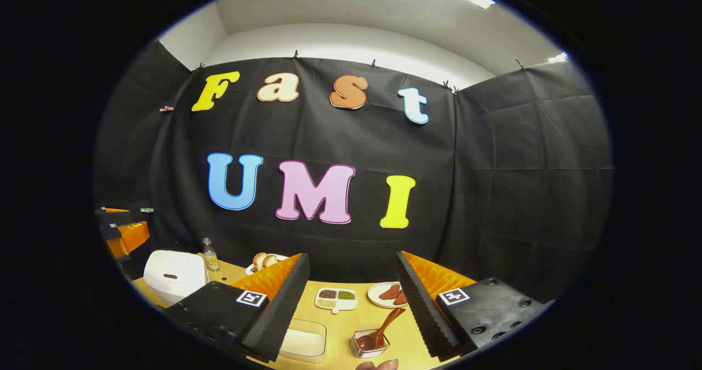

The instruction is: Close the left gripper, press the button to open the rice cooker; take a wooden spoon from the chopstick holder with the right hand, scoop a spoonful of rice and pour it into the rice cooker, then put the wooden spoon back into the chopstick holder.

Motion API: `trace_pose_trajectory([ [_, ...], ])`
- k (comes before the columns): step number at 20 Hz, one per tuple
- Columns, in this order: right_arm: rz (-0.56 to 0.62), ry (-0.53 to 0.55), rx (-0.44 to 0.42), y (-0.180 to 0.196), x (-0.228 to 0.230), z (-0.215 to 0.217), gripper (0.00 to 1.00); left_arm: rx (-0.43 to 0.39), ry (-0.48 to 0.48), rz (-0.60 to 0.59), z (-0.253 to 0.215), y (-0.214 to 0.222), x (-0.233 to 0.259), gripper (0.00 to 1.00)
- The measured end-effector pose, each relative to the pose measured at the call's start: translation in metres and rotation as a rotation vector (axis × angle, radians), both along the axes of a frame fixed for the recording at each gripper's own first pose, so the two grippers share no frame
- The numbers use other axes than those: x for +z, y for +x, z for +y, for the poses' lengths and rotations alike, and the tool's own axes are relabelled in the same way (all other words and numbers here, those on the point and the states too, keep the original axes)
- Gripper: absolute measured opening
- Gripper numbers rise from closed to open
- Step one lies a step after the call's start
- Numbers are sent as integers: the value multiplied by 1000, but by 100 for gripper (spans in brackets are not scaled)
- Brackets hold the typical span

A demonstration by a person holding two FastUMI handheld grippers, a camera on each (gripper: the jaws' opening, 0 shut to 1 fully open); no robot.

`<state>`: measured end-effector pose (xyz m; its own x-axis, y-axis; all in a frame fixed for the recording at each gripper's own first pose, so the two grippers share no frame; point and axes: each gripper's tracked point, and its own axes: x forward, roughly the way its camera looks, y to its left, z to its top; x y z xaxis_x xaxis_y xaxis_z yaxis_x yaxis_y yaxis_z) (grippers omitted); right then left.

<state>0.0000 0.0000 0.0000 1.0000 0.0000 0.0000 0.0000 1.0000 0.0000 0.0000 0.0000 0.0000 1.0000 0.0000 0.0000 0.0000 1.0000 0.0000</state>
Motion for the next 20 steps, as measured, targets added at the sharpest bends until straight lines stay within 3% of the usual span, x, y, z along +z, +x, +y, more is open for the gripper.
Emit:
trace_pose_trajectory([
  [20,0,0,9,0,1,5,98,-14,24,-13,-5,-1,5,95],
])
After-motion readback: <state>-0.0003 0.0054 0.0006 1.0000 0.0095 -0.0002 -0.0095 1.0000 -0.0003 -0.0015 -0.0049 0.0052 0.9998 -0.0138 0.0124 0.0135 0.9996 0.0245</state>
